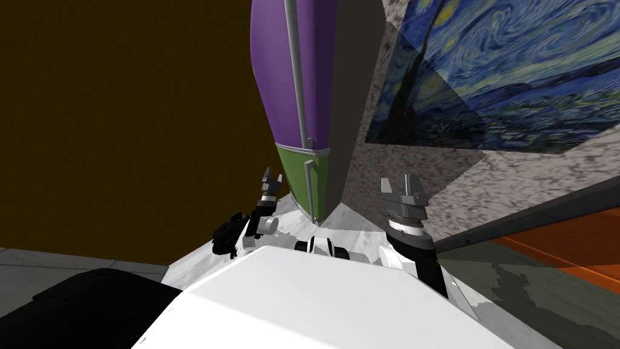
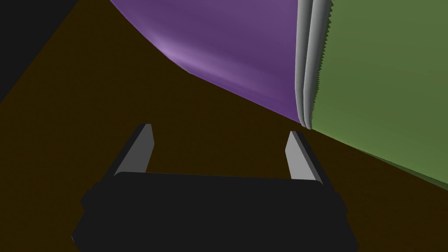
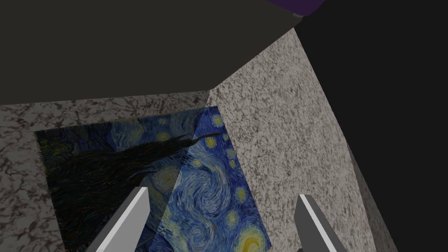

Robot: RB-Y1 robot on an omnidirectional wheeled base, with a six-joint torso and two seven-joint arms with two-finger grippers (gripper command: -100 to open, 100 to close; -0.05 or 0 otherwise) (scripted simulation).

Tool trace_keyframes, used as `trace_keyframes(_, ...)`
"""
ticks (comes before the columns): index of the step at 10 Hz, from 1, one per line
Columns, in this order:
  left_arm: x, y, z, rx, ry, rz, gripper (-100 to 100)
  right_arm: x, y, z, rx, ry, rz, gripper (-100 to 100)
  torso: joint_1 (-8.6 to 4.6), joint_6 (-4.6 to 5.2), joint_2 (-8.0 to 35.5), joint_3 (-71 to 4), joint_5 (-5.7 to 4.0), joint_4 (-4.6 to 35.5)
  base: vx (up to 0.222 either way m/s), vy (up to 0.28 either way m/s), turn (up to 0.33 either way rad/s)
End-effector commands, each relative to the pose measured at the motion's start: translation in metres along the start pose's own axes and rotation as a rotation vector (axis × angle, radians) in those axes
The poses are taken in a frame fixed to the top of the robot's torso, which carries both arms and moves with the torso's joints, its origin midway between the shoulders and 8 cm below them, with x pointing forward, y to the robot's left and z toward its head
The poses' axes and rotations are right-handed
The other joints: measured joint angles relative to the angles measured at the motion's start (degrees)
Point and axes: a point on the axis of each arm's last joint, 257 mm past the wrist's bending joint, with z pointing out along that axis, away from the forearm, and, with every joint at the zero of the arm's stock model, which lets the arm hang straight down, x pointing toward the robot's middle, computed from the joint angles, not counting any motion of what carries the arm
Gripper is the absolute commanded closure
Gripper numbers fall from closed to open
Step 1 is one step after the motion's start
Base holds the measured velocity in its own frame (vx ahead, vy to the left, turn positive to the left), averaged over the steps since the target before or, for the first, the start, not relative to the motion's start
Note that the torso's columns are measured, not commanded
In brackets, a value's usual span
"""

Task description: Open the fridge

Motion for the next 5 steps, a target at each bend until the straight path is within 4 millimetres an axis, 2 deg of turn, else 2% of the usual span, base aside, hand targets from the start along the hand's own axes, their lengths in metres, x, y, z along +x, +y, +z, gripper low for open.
trace_keyframes(1,-0.005,0.018,0.02,-0.037,-0.001,-0.047,-100,0.0,0.0,0.0,0.0,0.0,0.0,0,0.02,-0.02,0.0,0.0,0.02,0.0,0.055,-0.125,0.271)
trace_keyframes(2,-0.007,0.027,0.029,-0.058,-0.005,-0.072,-100,0.0,0.0,0.0,0.0,0.0,0.0,0,-0.15,-0.03,0.0,0.0,-0.03,0.0,0.115,-0.174,0.378)
trace_keyframes(3,-0.005,0.024,0.032,-0.049,-0.001,-0.074,-100,0.0,0.0,0.0,0.0,0.0,0.0,0,-0.32,-0.03,-0.2,-0.1,-0.08,-0.1,0.071,-0.139,0.109)
trace_keyframes(4,-0.008,0.034,0.04,-0.074,-0.007,-0.099,-100,0.0,0.0,0.0,0.0,0.0,0.0,0,-0.16,0.04,-0.1,-0.1,-0.05,0.0,0.037,-0.106,0.167)
trace_keyframes(5,-0.01,0.044,0.049,-0.097,-0.013,-0.127,-100,0.0,0.0,0.0,0.0,0.0,0.0,0,-0.01,-0.02,0.0,0.0,0.0,0.0,0.059,-0.163,0.306)
